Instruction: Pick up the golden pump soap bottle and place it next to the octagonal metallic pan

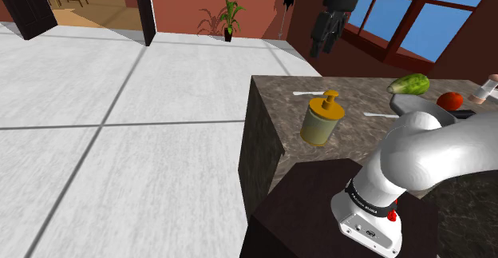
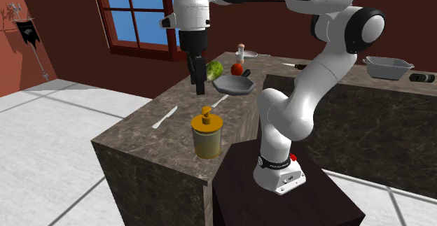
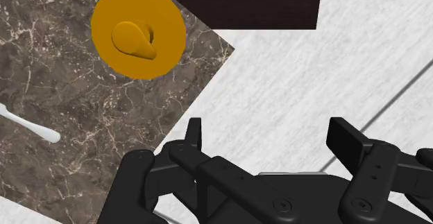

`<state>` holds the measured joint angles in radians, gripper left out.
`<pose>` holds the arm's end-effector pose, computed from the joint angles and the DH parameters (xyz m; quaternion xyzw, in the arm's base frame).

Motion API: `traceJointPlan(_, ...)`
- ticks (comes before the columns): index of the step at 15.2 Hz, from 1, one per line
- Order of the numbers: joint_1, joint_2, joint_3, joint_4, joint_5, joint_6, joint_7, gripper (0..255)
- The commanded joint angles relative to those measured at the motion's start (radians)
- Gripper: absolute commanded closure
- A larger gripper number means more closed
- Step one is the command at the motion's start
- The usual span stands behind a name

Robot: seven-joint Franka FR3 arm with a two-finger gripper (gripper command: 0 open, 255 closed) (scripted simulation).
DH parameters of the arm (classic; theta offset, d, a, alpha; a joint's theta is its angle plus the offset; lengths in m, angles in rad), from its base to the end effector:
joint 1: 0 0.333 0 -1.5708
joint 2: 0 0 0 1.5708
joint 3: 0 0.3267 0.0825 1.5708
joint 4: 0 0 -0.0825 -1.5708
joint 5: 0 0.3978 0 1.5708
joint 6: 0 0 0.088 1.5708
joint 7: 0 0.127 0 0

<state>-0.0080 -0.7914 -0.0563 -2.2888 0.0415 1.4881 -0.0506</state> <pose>0.3027 -0.0198 0.6048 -0.9992 -0.0032 0.0030 0.0409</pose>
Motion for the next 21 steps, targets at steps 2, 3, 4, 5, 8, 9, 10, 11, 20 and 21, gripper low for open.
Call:
traceJointPlan(2,-0.005,-0.025,-0.008,-0.039,-0.018,0.019,-0.017,0)
traceJointPlan(3,-0.010,-0.049,-0.016,-0.078,-0.036,0.037,-0.034,0)
traceJointPlan(4,-0.015,-0.073,-0.025,-0.116,-0.055,0.056,-0.051,0)
traceJointPlan(5,-0.021,-0.096,-0.035,-0.153,-0.074,0.075,-0.069,0)
traceJointPlan(8,-0.043,-0.161,-0.068,-0.258,-0.136,0.133,-0.121,0)
traceJointPlan(9,-0.051,-0.181,-0.081,-0.291,-0.158,0.152,-0.139,0)
traceJointPlan(10,-0.061,-0.200,-0.095,-0.324,-0.181,0.172,-0.157,0)
traceJointPlan(11,-0.071,-0.218,-0.110,-0.355,-0.205,0.193,-0.176,0)
traceJointPlan(20,-0.134,-0.277,-0.201,-0.530,-0.333,0.344,-0.257,0)
traceJointPlan(21,-0.136,-0.275,-0.205,-0.542,-0.337,0.358,-0.257,0)
